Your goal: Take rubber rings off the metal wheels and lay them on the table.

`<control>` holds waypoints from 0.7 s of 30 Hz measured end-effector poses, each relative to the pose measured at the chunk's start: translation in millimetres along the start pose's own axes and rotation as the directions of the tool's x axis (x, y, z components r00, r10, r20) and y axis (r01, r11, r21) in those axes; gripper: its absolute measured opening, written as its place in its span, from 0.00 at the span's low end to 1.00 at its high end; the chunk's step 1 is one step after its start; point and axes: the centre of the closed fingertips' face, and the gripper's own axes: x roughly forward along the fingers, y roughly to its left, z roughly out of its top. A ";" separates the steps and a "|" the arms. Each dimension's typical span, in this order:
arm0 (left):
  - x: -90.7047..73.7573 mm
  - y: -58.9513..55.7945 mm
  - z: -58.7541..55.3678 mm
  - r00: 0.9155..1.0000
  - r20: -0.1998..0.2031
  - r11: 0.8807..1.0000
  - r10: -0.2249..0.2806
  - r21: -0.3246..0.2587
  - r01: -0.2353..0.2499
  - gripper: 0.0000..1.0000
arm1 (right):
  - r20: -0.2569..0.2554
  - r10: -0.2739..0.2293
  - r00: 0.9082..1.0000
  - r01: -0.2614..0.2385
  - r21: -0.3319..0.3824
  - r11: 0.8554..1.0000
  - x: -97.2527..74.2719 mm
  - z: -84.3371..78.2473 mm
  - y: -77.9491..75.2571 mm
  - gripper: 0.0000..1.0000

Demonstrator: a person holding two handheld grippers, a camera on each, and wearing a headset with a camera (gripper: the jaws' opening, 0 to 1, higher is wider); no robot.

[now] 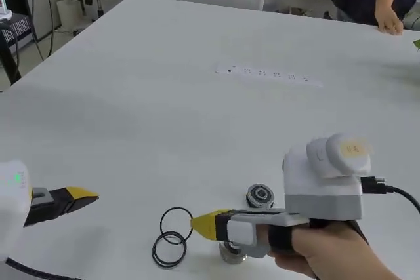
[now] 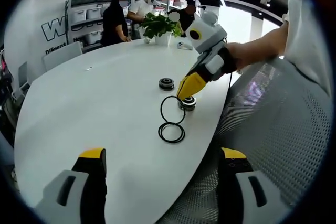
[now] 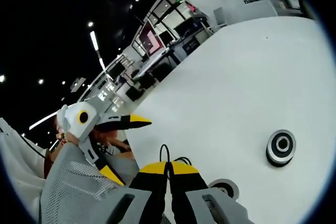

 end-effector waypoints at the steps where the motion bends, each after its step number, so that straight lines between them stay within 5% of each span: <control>1: 0.0 0.0 0.0 1.000 0.001 1.000 0.001 -0.001 -0.001 0.86 | -0.012 -0.004 1.000 0.004 -0.009 1.000 2.1 -2.7 -0.2 0.00; 21: 0.5 -0.1 -0.4 1.000 0.008 1.000 0.001 -0.026 -0.001 0.85 | -0.068 -0.041 0.997 0.041 0.006 0.999 15.1 -21.8 -11.9 0.00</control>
